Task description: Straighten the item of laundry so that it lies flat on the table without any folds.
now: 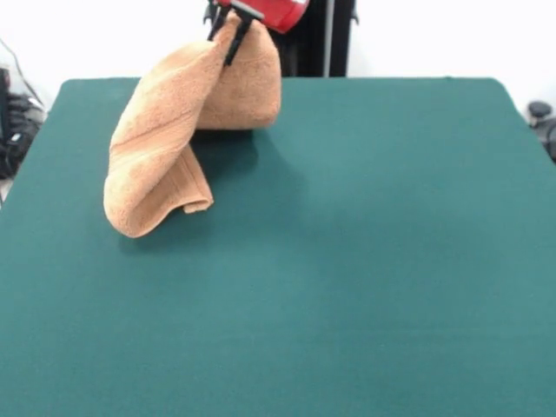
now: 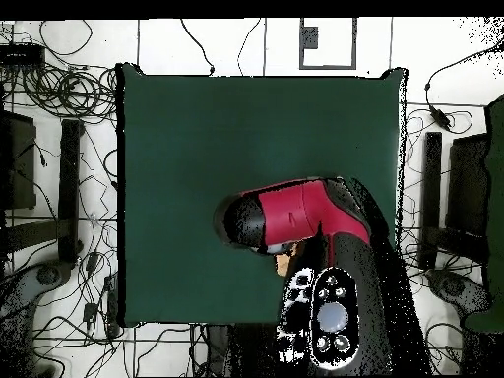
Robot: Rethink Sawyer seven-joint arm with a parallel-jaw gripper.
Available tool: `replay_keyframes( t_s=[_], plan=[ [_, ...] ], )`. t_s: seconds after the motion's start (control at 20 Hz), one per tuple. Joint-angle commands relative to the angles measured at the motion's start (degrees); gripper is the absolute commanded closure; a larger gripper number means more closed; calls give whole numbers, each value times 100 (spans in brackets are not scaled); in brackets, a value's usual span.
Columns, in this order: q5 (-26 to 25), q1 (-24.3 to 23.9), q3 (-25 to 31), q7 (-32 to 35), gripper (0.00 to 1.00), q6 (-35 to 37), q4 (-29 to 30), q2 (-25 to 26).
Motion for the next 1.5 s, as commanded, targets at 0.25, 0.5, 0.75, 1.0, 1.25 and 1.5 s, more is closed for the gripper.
replay_keyframes(
  t_s=[0.25,0.5,0.75,1.0,1.25,1.5],
  plan=[
    [261,1158,-404,1902,100,403,-237,397],
    [382,1592,-683,1880,100,993,-641,524],
    [607,1666,-839,1703,100,1314,-713,458],
    [751,1821,-1001,1757,100,1489,-737,458],
    [864,1923,-1108,1788,100,1505,-716,471],
    [1004,2002,-1223,1812,100,1519,-745,506]
  ],
)
